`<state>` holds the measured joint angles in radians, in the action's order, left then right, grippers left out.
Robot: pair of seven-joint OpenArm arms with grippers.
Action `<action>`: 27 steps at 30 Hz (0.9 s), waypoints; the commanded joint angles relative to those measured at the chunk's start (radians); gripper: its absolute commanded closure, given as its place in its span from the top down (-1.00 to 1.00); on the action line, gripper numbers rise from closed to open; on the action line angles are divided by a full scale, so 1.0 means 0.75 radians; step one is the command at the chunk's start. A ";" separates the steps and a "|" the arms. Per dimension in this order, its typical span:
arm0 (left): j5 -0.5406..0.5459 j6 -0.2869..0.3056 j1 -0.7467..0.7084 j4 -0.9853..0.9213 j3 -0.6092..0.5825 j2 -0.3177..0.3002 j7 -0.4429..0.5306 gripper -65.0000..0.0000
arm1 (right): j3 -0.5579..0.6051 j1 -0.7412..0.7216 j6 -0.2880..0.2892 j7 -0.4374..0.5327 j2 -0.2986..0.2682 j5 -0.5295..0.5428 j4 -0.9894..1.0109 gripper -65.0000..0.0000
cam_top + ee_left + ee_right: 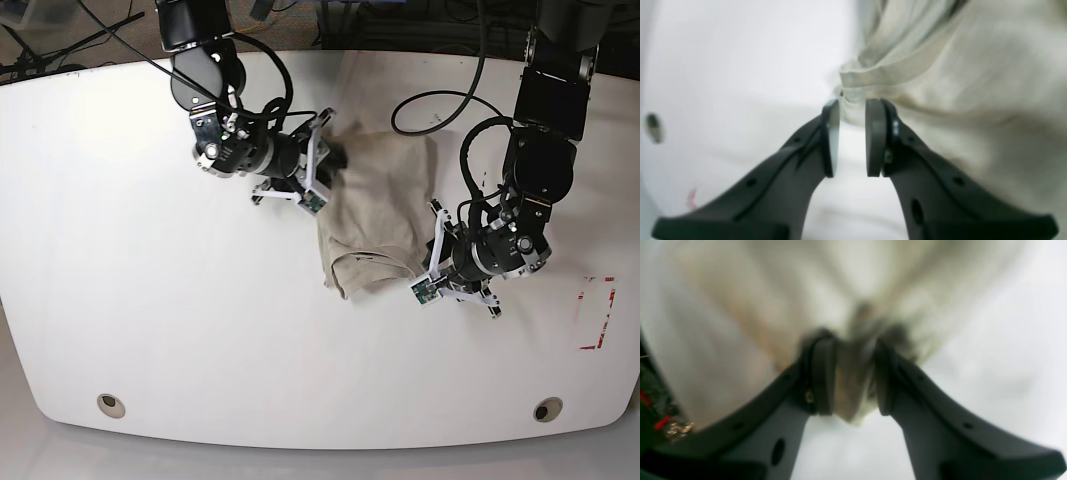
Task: Fold the T-shirt properly
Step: 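Rotate the bundle with both grippers so it lies lengthwise, then pull the bundle's corner with the right gripper to square it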
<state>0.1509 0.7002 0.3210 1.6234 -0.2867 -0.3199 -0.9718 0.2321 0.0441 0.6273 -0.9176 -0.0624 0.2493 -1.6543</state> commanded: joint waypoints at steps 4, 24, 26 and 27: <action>-0.006 -0.003 -0.075 0.179 0.074 0.055 -0.066 -0.63 | 0.005 -0.023 -0.015 0.028 0.008 0.037 -0.027 -0.44; 0.002 -0.003 -0.591 0.373 0.344 0.076 -0.060 -0.63 | -0.302 -0.170 0.094 -0.048 0.064 0.037 -0.111 -0.44; 0.002 -0.003 -0.605 0.371 0.351 0.076 -0.060 -0.63 | -0.298 -0.203 0.094 -0.052 0.086 0.039 -0.111 -0.44; 0.002 -0.003 -0.609 0.371 0.351 0.076 -0.060 -0.63 | -0.298 -0.219 0.094 -0.054 0.103 0.039 -0.103 -0.44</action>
<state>0.1349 0.7002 -0.1413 1.8816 -0.0216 -0.2611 -1.0328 0.0093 -0.0841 0.6926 -0.9768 -0.0010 0.2596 -1.7195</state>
